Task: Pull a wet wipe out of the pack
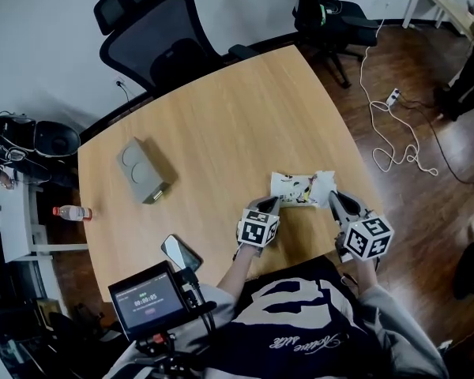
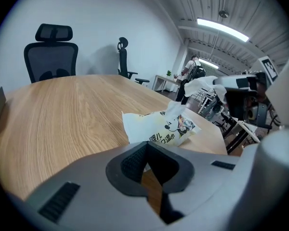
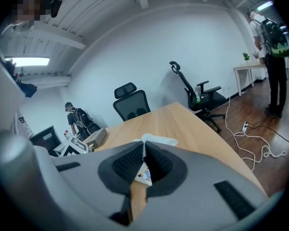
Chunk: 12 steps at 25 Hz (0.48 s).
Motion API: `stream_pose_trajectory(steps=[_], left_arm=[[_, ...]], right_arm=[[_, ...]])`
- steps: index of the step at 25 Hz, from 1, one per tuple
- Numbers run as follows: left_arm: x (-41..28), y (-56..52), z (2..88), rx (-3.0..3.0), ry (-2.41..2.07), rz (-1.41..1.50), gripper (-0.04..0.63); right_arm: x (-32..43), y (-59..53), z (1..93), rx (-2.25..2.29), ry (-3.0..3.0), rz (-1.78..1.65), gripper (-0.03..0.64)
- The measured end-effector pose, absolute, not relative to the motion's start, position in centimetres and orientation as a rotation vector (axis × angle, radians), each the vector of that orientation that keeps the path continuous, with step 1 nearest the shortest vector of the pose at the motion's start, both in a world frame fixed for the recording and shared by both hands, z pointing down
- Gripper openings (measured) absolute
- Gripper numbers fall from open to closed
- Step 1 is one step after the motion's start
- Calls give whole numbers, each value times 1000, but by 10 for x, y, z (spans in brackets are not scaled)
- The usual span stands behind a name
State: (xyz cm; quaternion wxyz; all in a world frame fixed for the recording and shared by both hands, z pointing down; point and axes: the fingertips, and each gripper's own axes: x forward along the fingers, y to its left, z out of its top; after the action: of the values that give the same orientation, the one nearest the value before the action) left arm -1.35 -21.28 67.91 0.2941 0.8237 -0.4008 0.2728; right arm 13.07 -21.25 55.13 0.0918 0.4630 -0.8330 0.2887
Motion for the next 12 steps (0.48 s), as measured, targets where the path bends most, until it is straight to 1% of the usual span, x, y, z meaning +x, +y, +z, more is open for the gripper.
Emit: stream_pose_trajectory(steps=[6,12], left_arm=[[-23,-199,643,2255,-1064,599,3],[-39,-179,593,2321,-1039,399,3]], right_arm=[[143,-196,550,1488,-2444,875,6],[130,-165,547,1591,-2434,903,6]])
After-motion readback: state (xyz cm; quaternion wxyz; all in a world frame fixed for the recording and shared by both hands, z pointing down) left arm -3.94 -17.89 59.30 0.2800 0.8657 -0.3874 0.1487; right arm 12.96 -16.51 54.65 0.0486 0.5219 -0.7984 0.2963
